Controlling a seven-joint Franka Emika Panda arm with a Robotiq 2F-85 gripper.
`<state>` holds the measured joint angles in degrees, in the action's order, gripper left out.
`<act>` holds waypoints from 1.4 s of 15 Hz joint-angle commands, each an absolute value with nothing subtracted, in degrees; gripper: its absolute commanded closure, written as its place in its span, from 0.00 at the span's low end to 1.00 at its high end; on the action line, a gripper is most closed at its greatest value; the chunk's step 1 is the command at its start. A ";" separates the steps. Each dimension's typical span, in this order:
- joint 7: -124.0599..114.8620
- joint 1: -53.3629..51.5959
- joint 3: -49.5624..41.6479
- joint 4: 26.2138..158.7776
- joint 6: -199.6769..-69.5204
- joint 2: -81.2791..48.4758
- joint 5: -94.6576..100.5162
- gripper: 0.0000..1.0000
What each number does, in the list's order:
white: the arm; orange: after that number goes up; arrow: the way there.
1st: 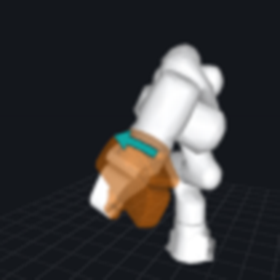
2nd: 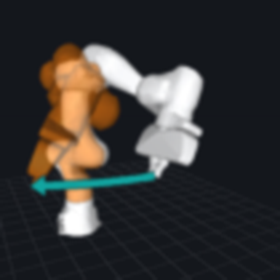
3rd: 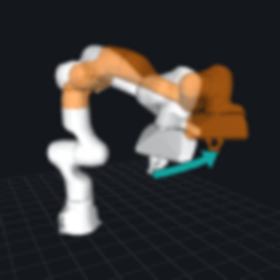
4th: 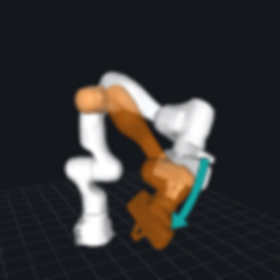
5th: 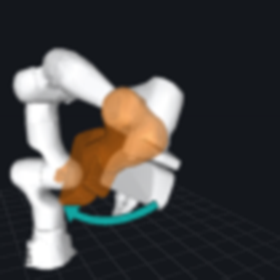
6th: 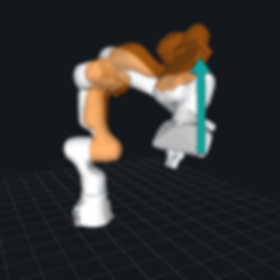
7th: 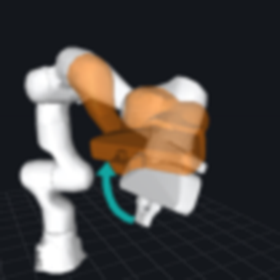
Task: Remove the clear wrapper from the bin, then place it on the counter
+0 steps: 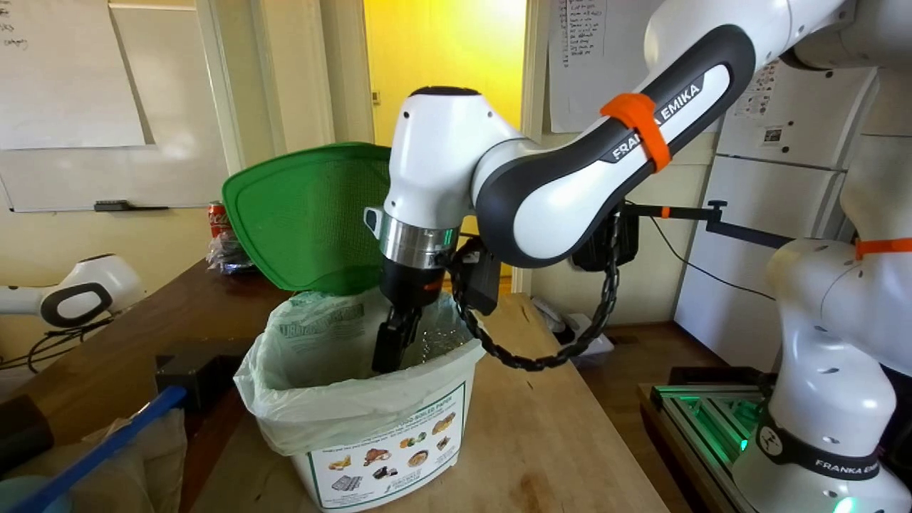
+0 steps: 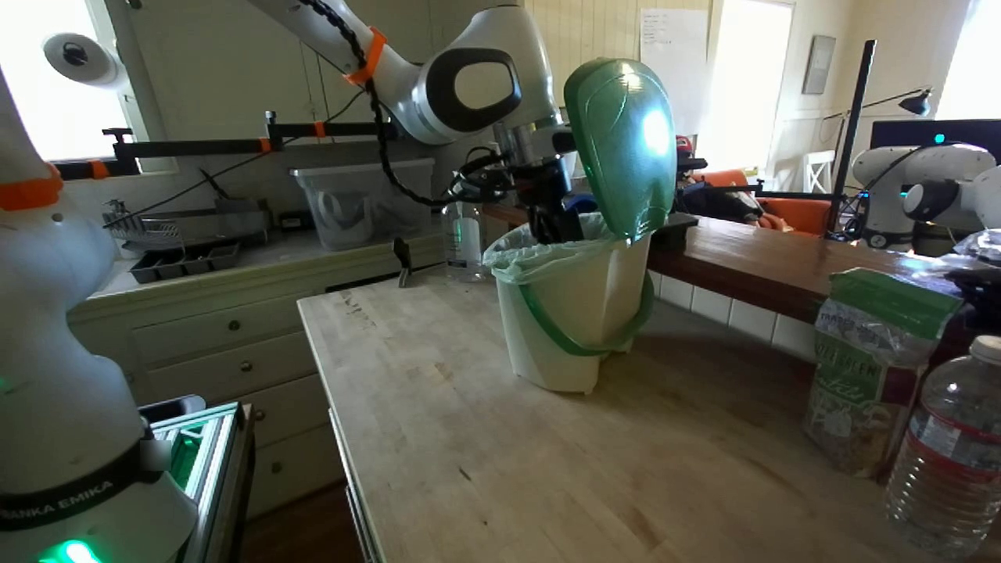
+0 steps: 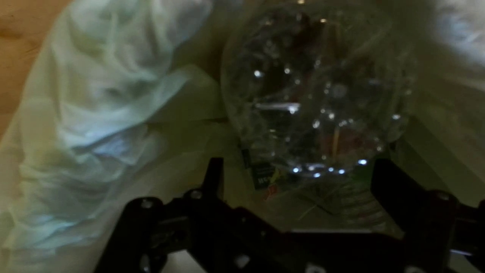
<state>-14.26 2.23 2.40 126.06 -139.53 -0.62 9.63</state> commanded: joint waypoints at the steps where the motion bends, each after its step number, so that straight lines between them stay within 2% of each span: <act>1: -14.84 1.21 1.51 124.74 -139.58 -2.56 8.82 0.00; 21: -11.53 0.53 0.69 123.39 -146.03 -7.76 5.68 0.00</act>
